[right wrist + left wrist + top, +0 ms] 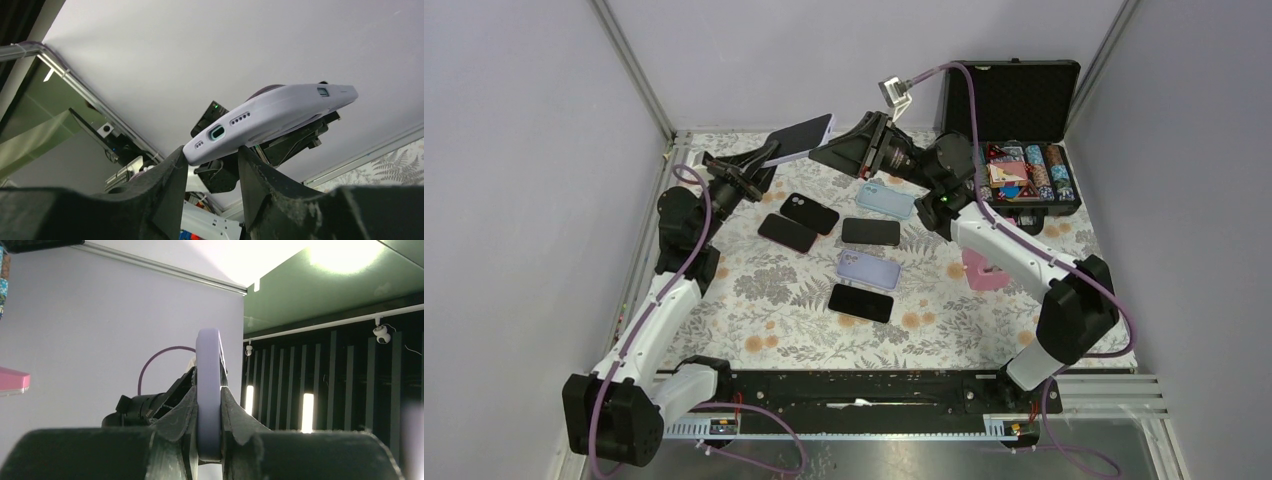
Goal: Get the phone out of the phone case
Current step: Remove the phone case from the phone.
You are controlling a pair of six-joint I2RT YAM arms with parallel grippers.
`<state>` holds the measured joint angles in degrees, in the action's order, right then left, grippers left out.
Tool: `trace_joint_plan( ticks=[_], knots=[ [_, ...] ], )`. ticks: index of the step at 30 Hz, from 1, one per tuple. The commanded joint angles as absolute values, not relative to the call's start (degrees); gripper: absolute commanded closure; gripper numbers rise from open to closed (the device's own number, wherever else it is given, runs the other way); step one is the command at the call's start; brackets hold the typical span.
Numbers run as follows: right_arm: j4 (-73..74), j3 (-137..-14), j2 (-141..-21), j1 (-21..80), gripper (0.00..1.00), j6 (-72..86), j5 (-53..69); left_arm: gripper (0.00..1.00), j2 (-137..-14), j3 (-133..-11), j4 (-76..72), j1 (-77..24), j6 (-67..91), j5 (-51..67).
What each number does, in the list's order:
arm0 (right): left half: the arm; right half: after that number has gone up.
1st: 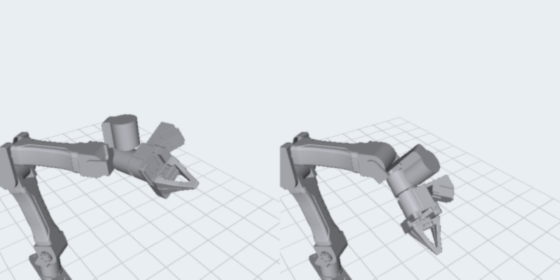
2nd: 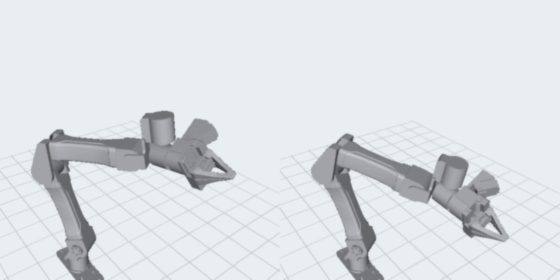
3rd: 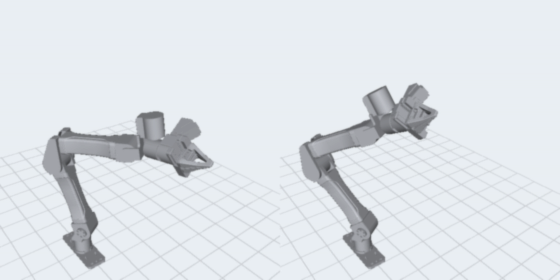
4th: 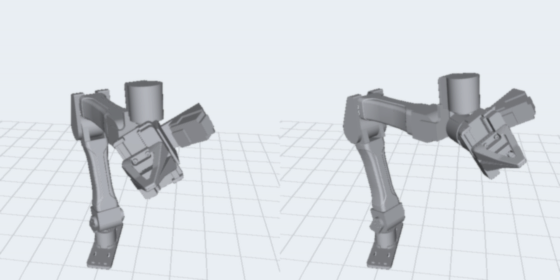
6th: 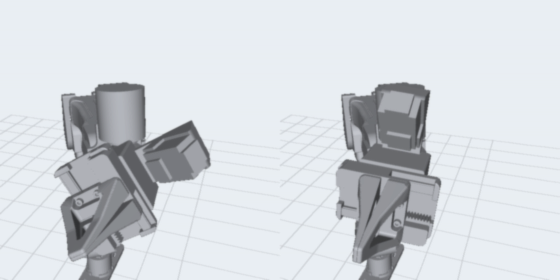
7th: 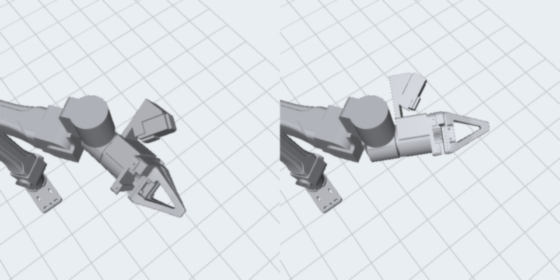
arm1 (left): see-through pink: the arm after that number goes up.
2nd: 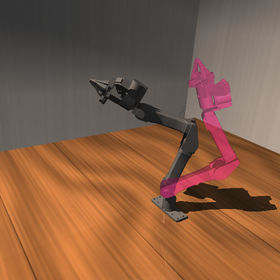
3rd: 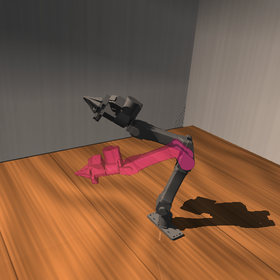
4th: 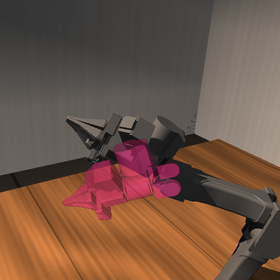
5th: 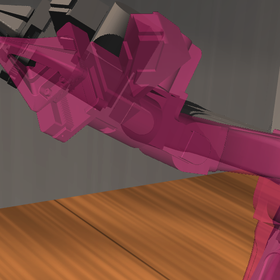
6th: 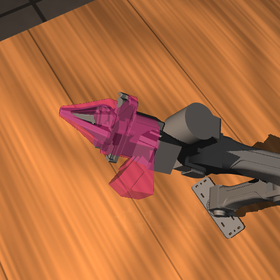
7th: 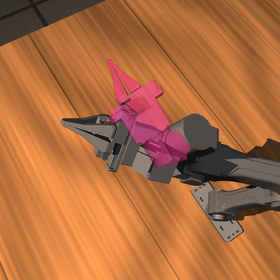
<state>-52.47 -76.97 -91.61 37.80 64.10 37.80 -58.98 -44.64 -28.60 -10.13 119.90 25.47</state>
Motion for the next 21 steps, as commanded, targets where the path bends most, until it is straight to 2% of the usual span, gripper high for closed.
trace_joint_plan(
  ticks=[1, 6, 8, 17, 21],
  knots=[
    [-59.4, -81.51, -92.85, 40.96, 0.51, 66.22, 40.27, 1.0, -59.51, -44.03, -25.58, -16.18, 119.84, 41.82],
    [-60.29, -80.84, -93.19, 40.59, 0.49, 68.21, 39.37, 1.0, -59.24, -43.25, -25.55, -16.18, 119.78, 41.84],
    [-61.06, -80.41, -93.46, 40.3, 0.55, 69.12, 38.93, 1.0, -59.3, -43.21, -25.81, -16.16, 120.0, 41.88],
    [-61.26, -77.44, -92.76, 39.55, 1.0, 69.02, 37.4, 1.0, -60.06, -43.72, -31.53, -16.13, 122.93, 40.49],
    [-62.8, -76.29, -92.53, 39.42, 0.99, 69.32, 37.61, 1.0, -60.88, -43.56, -37.5, -15.59, 125.19, 38.65]
  ],
)
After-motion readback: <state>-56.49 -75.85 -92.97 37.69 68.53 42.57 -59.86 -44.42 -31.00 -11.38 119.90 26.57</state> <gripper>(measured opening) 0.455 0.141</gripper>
